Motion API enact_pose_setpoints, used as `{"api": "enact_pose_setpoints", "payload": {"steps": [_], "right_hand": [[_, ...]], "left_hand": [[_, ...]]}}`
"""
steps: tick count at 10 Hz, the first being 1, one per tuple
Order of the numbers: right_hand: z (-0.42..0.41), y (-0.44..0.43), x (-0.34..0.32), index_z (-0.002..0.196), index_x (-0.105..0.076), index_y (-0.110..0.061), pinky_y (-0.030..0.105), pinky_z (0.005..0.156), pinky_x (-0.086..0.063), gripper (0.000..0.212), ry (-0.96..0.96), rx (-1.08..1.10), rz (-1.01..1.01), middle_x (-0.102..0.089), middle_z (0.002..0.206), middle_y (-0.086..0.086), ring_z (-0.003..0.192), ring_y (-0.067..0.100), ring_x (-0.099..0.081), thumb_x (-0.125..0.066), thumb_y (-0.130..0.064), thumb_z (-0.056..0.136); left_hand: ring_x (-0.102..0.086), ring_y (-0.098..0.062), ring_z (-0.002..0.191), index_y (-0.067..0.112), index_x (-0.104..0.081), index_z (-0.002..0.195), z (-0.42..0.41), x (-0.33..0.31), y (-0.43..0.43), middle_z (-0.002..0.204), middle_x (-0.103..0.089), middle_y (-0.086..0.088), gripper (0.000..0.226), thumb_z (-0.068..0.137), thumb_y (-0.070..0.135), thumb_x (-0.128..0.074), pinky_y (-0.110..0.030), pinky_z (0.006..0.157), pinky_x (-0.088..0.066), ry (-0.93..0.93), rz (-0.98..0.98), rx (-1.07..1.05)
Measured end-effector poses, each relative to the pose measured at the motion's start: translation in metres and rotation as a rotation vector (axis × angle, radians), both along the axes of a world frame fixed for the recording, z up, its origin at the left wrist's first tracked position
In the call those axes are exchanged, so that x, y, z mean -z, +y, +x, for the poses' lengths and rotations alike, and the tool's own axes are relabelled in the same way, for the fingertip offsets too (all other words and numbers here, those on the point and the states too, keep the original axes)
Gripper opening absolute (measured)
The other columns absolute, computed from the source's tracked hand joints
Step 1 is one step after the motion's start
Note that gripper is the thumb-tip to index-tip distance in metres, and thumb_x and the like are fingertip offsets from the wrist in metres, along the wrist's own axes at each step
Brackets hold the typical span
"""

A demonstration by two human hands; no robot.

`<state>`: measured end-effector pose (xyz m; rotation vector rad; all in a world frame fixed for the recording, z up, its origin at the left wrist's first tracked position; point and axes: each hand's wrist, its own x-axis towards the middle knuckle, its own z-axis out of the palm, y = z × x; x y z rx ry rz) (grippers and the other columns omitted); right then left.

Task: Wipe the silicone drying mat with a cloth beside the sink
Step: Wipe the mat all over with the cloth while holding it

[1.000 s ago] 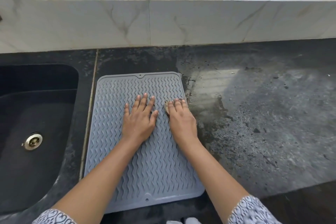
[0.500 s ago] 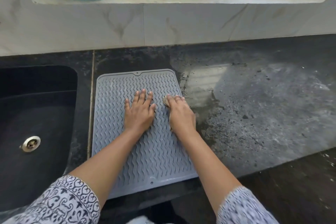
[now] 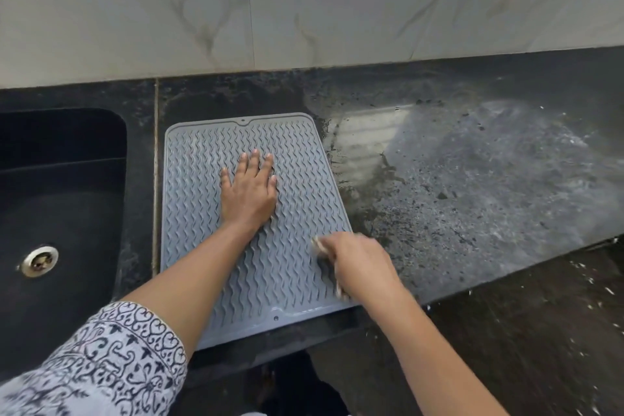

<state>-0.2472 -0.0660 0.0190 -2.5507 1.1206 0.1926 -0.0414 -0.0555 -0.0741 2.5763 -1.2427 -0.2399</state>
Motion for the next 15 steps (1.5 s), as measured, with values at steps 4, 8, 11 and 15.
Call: {"api": "enact_pose_setpoints", "payload": {"steps": [4,8,11,15], "right_hand": [[0.008,0.008,0.068,0.144,-0.033,-0.012,0.043,0.112,-0.030,0.051,-0.173,-0.001,-0.138,-0.031,0.152,0.010,0.141,0.028,-0.023,-0.043,-0.004,0.094],[0.039,-0.019,0.047,0.142,-0.038,-0.021,0.040,0.112,-0.026,0.048,-0.227,0.043,-0.143,-0.035,0.150,0.004,0.140,0.024,-0.026,-0.043,-0.012,0.095],[-0.023,0.041,0.061,0.127,-0.056,-0.010,0.039,0.092,-0.052,0.060,-0.129,-0.013,-0.167,-0.059,0.129,0.011,0.123,0.030,-0.052,-0.073,-0.001,0.070],[0.035,-0.022,0.051,0.143,-0.033,-0.022,0.040,0.109,-0.029,0.047,-0.160,0.081,-0.091,-0.036,0.149,0.001,0.137,0.021,-0.029,-0.043,-0.028,0.097]], "left_hand": [[0.000,-0.015,0.147,0.030,-0.011,0.151,-0.001,0.002,0.000,0.160,-0.004,0.005,0.053,0.100,0.040,-0.020,-0.049,0.117,0.005,0.010,-0.001,0.001],[-0.002,-0.016,0.148,0.030,-0.013,0.151,-0.001,0.001,-0.001,0.160,-0.006,0.004,0.053,0.100,0.041,-0.020,-0.050,0.117,0.003,-0.008,-0.001,-0.001],[-0.002,-0.016,0.148,0.029,-0.013,0.152,-0.001,0.000,0.001,0.160,-0.007,0.003,0.053,0.100,0.040,-0.020,-0.050,0.117,0.002,-0.002,0.003,0.005],[-0.002,-0.017,0.148,0.030,-0.014,0.151,0.001,0.003,-0.002,0.160,-0.008,0.002,0.053,0.100,0.041,-0.020,-0.050,0.117,0.003,-0.016,0.007,0.001]]}}
